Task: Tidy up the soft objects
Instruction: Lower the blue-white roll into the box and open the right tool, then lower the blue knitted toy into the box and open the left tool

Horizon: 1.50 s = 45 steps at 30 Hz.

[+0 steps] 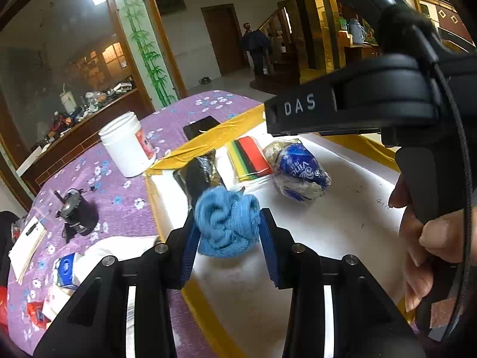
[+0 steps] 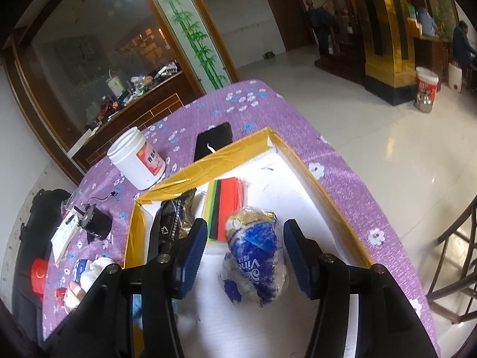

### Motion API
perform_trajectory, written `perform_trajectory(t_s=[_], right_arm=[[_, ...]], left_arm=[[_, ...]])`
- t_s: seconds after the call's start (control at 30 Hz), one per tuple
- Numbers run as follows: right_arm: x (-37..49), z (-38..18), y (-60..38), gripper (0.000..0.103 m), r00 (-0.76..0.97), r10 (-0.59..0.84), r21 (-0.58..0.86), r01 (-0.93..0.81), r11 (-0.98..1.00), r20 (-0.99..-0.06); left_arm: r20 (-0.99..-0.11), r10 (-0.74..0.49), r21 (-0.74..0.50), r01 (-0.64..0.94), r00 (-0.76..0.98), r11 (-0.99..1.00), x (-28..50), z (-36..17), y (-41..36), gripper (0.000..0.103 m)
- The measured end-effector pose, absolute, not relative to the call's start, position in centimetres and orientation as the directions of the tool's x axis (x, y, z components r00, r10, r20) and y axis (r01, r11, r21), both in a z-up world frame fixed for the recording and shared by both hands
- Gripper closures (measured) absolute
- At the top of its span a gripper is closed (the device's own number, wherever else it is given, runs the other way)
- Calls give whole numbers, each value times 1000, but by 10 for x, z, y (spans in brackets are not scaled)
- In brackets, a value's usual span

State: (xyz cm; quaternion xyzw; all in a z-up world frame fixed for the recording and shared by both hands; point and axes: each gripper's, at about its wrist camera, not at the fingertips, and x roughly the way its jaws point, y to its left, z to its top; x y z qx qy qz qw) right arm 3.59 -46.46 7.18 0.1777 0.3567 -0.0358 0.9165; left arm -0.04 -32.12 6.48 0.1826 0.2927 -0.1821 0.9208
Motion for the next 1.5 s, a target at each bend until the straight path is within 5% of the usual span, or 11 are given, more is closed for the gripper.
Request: perform_trajectory(t_s=[0.63, 1.5], right_arm=[[-12, 104, -399, 44, 819, -126, 28, 171, 985, -559], [-58, 121, -285, 34, 884, -172, -237, 72, 969, -434]], left_arm=[[-581, -227, 214, 416, 782, 884, -29, 86, -265, 62], [-538, -180, 139, 298, 823, 944, -48, 94, -171, 62]])
